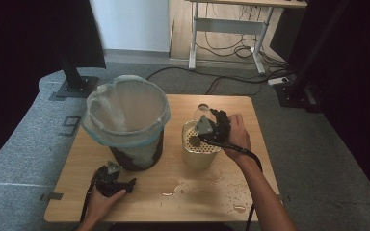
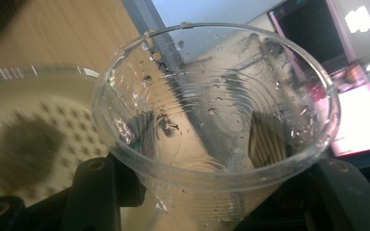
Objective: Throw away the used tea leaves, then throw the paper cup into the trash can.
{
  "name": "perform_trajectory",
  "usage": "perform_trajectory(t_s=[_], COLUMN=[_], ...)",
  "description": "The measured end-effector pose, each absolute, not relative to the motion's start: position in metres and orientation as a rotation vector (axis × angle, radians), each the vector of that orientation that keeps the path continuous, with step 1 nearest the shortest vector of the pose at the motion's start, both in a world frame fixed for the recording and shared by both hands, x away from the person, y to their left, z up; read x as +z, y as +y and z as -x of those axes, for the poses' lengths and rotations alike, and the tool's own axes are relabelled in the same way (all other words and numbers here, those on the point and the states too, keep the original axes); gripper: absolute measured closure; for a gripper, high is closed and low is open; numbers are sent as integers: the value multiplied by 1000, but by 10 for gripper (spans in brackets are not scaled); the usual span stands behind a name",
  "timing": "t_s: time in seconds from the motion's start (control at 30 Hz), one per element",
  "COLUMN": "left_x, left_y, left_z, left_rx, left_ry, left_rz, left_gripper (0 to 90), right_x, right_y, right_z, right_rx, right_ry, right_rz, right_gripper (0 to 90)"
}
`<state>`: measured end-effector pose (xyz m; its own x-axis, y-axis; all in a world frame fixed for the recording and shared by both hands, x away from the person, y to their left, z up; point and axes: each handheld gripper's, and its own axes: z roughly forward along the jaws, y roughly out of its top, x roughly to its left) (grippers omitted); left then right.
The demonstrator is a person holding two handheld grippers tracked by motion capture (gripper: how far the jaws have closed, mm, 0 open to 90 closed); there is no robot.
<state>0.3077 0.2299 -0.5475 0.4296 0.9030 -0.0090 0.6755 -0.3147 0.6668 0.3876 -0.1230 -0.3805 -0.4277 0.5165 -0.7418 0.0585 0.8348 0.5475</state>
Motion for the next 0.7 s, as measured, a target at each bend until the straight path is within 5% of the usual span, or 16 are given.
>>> perform_trajectory(t_s=[0.3,0.7], left_x=[-548,-548], left_y=[230,230], left_z=[-308,-308], left_rx=[497,497], left_ry=[1326,1326], left_rz=[-2089,-2088], left_gripper=[39,39], right_x=[-382,-371], right_y=[-151,-154], right_z=[-390,-391], right_rx=[1082,1256], right_ry=[1966,1912], right_rz=[-819,-911], right_gripper=[429,415])
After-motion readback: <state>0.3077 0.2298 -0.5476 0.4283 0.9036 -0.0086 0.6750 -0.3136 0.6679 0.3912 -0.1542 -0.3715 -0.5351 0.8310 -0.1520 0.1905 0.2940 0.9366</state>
